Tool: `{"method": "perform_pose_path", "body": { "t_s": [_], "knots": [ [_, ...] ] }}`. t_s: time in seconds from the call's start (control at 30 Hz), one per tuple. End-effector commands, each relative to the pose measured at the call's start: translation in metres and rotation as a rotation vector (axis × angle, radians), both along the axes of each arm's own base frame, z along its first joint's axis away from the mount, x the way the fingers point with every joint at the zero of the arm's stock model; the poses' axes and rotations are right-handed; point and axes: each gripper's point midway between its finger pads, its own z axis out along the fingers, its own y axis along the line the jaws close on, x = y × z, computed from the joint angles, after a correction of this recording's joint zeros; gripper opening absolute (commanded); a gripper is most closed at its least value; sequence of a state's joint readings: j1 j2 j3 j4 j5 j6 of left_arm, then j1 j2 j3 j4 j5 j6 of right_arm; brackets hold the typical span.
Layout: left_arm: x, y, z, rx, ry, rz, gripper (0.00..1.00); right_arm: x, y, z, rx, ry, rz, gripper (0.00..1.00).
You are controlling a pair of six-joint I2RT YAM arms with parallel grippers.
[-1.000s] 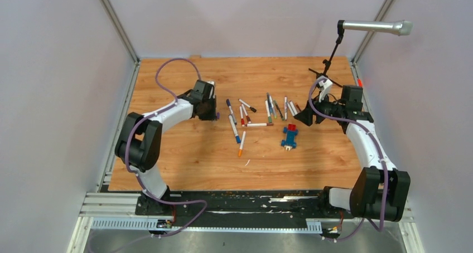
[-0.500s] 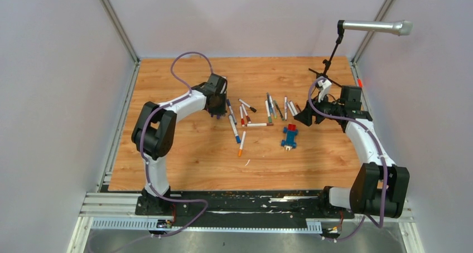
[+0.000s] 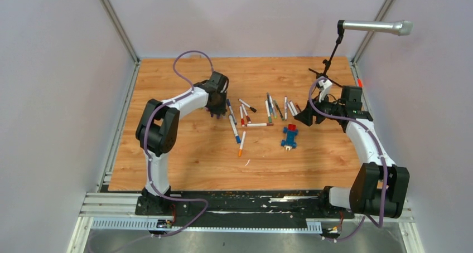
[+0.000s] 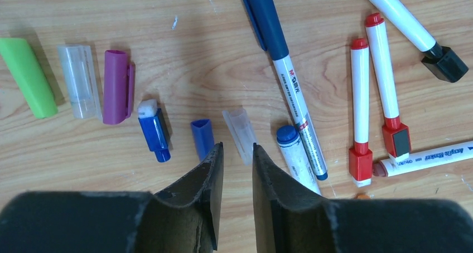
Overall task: Open the pen caps
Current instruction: Place the pen cap at the center of the board, then pick up the pen from the center of the board.
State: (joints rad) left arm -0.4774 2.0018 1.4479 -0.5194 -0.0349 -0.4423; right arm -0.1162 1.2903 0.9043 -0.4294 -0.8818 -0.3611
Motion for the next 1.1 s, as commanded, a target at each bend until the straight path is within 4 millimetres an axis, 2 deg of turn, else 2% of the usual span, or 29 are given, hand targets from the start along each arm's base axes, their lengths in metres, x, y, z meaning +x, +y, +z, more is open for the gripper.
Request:
{"method": "perform_pose_path", "body": {
  "t_s": [0.0, 0.13, 0.23, 0.33, 0.43, 0.5, 0.57, 0.63, 0.73, 0.87, 0.97, 1.07],
  "knots": [
    [0.011, -0.004, 0.025, -0.004, -0.054, -0.008, 0.32, 0.003, 0.000, 0.010, 0.016, -0.049, 0.025, 0.59],
    [0.015, -0.002, 0.066, -0.024, -0.143, -0.008, 0.33, 0.001, 0.000, 0.013, 0.027, -0.056, 0.028, 0.59],
    [0.012, 0.004, 0.115, -0.067, -0.280, -0.008, 0.37, -0.004, 0.003, 0.020, 0.043, -0.085, 0.058, 0.59],
    [-0.006, 0.014, 0.161, -0.147, -0.440, 0.001, 0.49, -0.012, 0.006, 0.026, 0.049, -0.131, 0.098, 0.59],
    [-0.029, 0.032, 0.189, -0.234, -0.592, 0.051, 0.72, -0.020, 0.010, 0.030, 0.048, -0.179, 0.127, 0.59],
    [-0.043, 0.050, 0.192, -0.269, -0.676, 0.116, 0.97, -0.025, 0.012, 0.032, 0.052, -0.210, 0.147, 0.60],
    [-0.059, 0.071, 0.188, -0.332, -0.706, 0.216, 1.00, -0.030, 0.014, 0.031, 0.058, -0.234, 0.160, 0.60],
    [-0.077, 0.076, 0.180, -0.435, -0.708, 0.220, 1.00, -0.035, 0.017, 0.031, 0.068, -0.258, 0.178, 0.62],
    [-0.096, 0.072, 0.182, -0.530, -0.710, 0.194, 1.00, -0.039, 0.018, 0.030, 0.074, -0.275, 0.191, 0.66],
    [-0.113, 0.052, 0.159, -0.607, -0.552, 0.154, 1.00, -0.037, 0.015, 0.026, 0.057, -0.258, 0.182, 0.68],
    [-0.122, 0.035, 0.134, -0.573, -0.442, 0.155, 1.00, -0.035, 0.012, 0.021, 0.050, -0.230, 0.172, 0.68],
    [-0.125, 0.021, 0.117, -0.420, -0.418, 0.168, 0.99, -0.033, 0.010, 0.018, 0.041, -0.220, 0.164, 0.69]
  ]
}}
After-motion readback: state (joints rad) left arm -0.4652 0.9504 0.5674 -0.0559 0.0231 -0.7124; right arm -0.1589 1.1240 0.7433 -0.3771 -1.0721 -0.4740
